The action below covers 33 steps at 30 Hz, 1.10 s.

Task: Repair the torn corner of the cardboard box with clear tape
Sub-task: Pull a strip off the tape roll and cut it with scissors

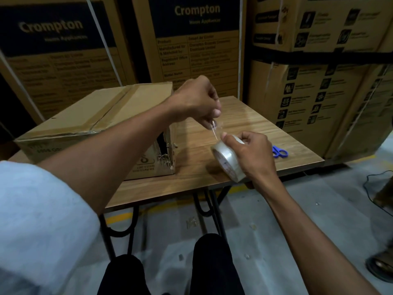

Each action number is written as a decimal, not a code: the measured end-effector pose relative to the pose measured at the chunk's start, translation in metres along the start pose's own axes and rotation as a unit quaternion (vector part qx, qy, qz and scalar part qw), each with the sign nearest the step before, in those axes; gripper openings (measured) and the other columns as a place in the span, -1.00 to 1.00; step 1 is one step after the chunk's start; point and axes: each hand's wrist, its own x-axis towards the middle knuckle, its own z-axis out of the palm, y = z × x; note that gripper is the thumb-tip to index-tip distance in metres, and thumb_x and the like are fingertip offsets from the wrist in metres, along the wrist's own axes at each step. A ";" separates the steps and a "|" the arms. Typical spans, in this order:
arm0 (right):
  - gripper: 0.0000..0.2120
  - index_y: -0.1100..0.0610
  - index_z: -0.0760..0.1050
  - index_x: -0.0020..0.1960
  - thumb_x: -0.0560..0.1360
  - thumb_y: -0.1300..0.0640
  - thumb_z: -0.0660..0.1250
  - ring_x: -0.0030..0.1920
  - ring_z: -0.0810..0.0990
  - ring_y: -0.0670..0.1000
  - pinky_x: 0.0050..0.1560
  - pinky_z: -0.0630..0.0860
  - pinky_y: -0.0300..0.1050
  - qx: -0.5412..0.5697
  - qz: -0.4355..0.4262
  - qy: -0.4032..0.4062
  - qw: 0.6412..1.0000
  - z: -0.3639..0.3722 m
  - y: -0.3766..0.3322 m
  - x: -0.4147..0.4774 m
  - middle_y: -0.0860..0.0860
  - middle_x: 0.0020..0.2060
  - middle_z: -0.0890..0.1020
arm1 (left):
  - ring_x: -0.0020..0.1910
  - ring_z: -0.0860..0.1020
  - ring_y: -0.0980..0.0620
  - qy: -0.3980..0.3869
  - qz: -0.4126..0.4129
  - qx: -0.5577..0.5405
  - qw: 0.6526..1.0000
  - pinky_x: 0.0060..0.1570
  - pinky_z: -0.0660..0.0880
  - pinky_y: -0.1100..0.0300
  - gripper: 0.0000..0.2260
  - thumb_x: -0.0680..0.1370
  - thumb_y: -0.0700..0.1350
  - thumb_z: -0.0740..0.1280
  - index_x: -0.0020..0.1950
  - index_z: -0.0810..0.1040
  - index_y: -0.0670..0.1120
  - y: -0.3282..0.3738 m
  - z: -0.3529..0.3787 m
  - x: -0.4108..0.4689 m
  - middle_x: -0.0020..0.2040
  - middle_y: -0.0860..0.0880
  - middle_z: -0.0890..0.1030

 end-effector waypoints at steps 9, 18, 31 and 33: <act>-0.38 0.33 0.59 -0.17 0.39 -0.30 0.46 -0.28 0.66 0.20 -0.21 0.59 0.14 -0.002 0.070 0.015 0.997 0.004 -0.005 0.008 0.19 -0.30 0.69 | -0.28 0.76 -0.04 0.032 0.018 -0.006 0.999 -0.24 0.69 0.11 -0.93 0.53 -0.35 0.46 -0.10 0.61 -0.23 0.012 -0.010 0.002 -0.19 -0.21 0.71; -0.70 0.18 0.67 -0.17 0.46 -0.07 0.49 -0.22 0.72 0.12 -0.21 0.63 0.08 0.042 0.047 -0.011 0.998 0.004 0.002 0.006 0.11 -0.28 0.73 | -0.28 0.75 0.06 0.058 0.052 0.061 0.995 -0.26 0.67 0.24 -0.91 0.47 -0.27 0.52 -0.07 0.66 -0.19 0.020 -0.033 0.006 -0.19 -0.13 0.73; -0.40 0.37 0.49 -0.22 0.46 -0.22 0.43 -0.36 0.49 0.05 -0.29 0.47 0.05 0.040 0.065 -0.012 0.997 0.002 0.009 0.012 0.31 -0.29 0.60 | -0.22 0.74 0.12 0.063 0.078 0.072 0.992 -0.29 0.62 0.35 -0.92 0.49 -0.22 0.51 -0.03 0.69 -0.15 0.017 -0.038 0.020 -0.13 -0.06 0.72; -0.42 0.35 0.47 -0.27 0.48 -0.20 0.43 -0.37 0.46 0.04 -0.28 0.42 -0.03 0.026 0.066 -0.007 0.997 0.000 0.006 0.014 0.23 -0.39 0.52 | -0.18 0.74 0.11 0.047 0.086 0.058 0.994 -0.28 0.61 0.36 -0.92 0.49 -0.22 0.51 -0.03 0.68 -0.14 0.022 -0.040 0.020 -0.11 -0.04 0.72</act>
